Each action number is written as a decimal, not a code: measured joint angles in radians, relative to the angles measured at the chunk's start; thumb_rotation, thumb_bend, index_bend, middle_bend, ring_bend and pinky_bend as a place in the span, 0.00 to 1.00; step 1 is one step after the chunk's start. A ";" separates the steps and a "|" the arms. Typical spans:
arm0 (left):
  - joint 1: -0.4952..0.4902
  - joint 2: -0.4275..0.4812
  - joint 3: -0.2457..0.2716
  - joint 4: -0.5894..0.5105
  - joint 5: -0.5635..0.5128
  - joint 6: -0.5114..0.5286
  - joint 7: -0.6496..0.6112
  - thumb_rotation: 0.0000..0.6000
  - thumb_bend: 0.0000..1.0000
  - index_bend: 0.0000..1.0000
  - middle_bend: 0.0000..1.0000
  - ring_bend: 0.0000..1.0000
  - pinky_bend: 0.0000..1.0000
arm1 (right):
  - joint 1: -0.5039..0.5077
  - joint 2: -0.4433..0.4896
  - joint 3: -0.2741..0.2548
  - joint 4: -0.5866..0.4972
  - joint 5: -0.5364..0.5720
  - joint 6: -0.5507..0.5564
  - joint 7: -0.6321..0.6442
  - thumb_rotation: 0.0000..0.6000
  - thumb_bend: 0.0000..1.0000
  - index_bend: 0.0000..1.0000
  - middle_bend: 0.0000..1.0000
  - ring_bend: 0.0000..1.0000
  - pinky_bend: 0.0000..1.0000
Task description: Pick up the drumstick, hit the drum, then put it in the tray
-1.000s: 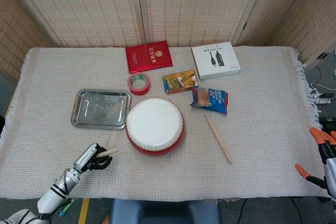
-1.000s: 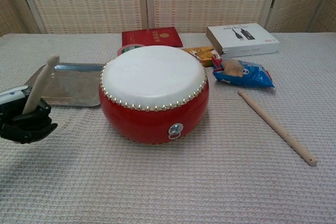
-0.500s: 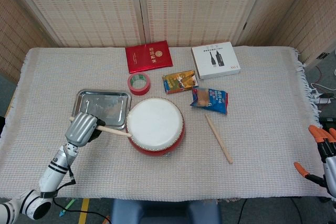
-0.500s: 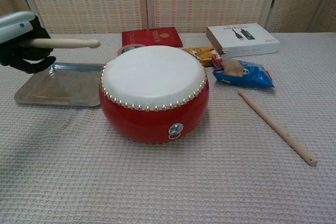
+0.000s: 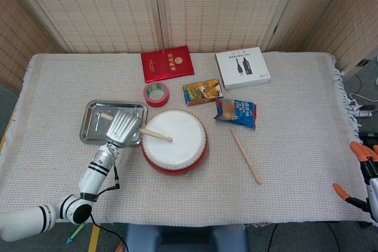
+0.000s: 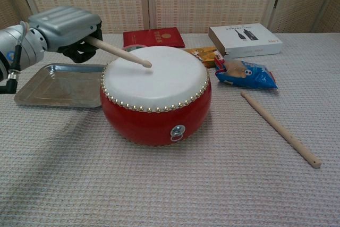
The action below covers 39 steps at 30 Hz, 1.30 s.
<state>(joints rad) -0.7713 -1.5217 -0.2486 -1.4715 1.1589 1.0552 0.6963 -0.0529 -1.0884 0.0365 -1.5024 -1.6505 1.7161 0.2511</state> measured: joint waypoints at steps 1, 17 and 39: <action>-0.006 -0.004 0.000 0.005 -0.013 -0.004 0.025 1.00 0.77 1.00 1.00 1.00 1.00 | -0.001 0.000 0.000 0.002 0.001 0.001 0.002 1.00 0.18 0.00 0.08 0.00 0.00; -0.017 0.005 -0.046 -0.055 -0.123 -0.018 -0.187 1.00 0.76 1.00 1.00 1.00 1.00 | 0.000 -0.007 0.000 0.018 0.016 -0.011 0.020 1.00 0.18 0.00 0.08 0.00 0.00; -0.059 0.034 0.012 -0.063 -0.131 -0.020 -0.075 1.00 0.77 1.00 1.00 0.97 1.00 | -0.004 -0.008 -0.002 0.029 0.023 -0.010 0.032 1.00 0.18 0.00 0.08 0.00 0.00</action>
<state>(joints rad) -0.8303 -1.4876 -0.2367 -1.5344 1.0275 1.0348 0.6214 -0.0566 -1.0968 0.0350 -1.4733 -1.6279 1.7060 0.2832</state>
